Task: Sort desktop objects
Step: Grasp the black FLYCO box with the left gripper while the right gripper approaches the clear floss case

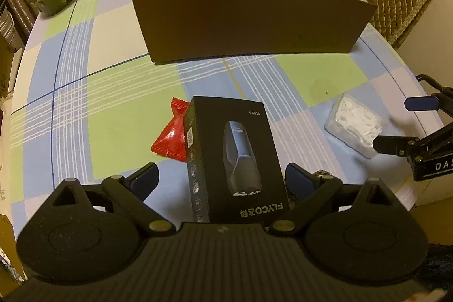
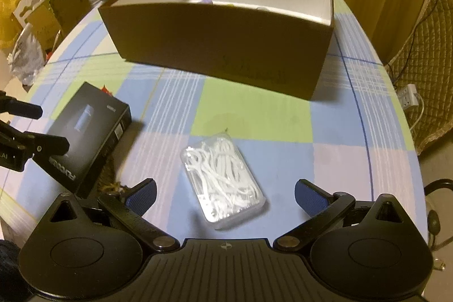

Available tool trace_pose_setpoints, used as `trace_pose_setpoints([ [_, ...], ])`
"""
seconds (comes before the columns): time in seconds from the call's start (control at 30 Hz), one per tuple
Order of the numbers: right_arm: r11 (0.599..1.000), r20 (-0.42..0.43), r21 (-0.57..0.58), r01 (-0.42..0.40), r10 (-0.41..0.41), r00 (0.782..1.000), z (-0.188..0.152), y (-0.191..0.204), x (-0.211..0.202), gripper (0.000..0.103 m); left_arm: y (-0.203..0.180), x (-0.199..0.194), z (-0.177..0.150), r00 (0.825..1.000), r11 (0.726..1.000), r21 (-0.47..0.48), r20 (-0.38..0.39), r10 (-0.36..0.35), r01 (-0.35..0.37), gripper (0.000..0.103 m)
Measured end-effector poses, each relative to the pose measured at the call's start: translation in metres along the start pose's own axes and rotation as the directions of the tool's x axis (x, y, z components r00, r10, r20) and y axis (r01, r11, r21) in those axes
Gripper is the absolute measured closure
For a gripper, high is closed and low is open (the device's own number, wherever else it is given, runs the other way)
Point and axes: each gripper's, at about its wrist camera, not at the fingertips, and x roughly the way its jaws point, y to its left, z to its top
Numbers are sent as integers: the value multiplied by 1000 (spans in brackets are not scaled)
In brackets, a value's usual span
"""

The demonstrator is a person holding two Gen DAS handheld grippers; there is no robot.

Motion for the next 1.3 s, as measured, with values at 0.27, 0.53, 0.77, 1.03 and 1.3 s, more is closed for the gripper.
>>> trace_pose_setpoints([
  [0.27,997,-31,-74,3,-5,1000,-9,0,20,2,-9,10,4,1000,1000,16,-5,15,-15,9],
  [0.53,996,-46,-89,-9,5,999,-9,-9,30,2,-26,31,9,998,996,61,-26,63,-61,8],
  [0.77,996,-48,-84,-17,13,999,-6,-17,32,2,-35,50,11,993,988,101,-31,118,-114,8],
  [1.03,995,-49,-88,-36,32,998,-6,-23,36,2,-40,59,8,987,976,156,-25,159,-153,16],
  [1.3,992,-51,-109,-63,57,997,-3,-21,42,2,-34,42,1,991,974,183,22,130,-132,27],
])
